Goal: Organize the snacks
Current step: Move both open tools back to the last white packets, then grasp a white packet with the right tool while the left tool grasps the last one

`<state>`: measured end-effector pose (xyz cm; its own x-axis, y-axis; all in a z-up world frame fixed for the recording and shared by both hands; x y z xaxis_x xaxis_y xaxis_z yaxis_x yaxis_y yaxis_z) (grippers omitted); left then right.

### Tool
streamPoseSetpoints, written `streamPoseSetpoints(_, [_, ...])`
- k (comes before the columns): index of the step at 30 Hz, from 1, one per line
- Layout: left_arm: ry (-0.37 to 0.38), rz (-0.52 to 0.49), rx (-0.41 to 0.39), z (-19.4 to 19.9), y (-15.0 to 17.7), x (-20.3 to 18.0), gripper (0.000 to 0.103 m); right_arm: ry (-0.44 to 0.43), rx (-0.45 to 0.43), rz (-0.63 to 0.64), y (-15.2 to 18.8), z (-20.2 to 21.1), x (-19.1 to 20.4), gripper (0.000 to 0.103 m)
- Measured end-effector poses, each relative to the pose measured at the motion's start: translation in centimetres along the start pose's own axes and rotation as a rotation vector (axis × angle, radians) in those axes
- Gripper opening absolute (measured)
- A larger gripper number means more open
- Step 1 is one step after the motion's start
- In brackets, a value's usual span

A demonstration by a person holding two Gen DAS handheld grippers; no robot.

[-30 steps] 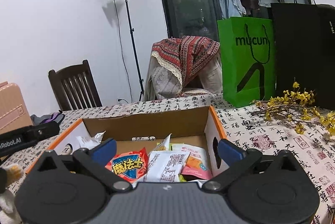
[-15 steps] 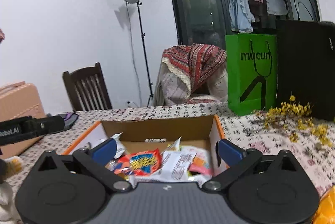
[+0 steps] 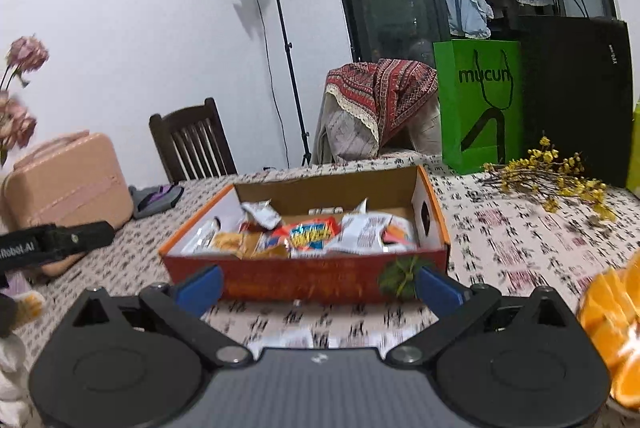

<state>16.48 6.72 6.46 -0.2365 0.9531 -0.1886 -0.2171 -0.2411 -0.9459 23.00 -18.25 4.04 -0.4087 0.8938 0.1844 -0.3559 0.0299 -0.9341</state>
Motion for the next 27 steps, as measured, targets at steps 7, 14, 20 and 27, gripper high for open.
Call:
streamPoseSetpoints(7, [-0.017,-0.014,0.042,2.4,2.0,1.3,0.103,-0.011,0.068,0.012,2.9,2.1,0.8,0.103])
streamPoseSetpoints(14, [-0.025,-0.011,0.073,3.3,3.4,2.5,0.103,-0.019,0.133,0.008,4.9,2.3,0.8,0.103])
streamPoseSetpoints(20, [-0.038,-0.004,0.108,3.1,4.1,3.4,0.103,-0.052,0.163,0.053,4.5,0.5,2.2,0.102])
streamPoseSetpoints(27, [-0.061,0.02,0.159,2.1,5.1,4.6,0.103,-0.078,0.24,0.126,4.9,-3.6,4.2,0.083])
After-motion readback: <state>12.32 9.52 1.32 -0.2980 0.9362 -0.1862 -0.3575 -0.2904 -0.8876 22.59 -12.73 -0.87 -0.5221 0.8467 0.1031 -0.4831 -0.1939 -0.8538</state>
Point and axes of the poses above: each gripper's, at about its wrist camera, not at the fingertips, and z roughly against the way its jaws point, x to its left, y to its underside, the point moved 3 cm from there along -z, roughly the way its jaws point, and after that the axes turned 7 degrees about -x, right-handed, at the moved point
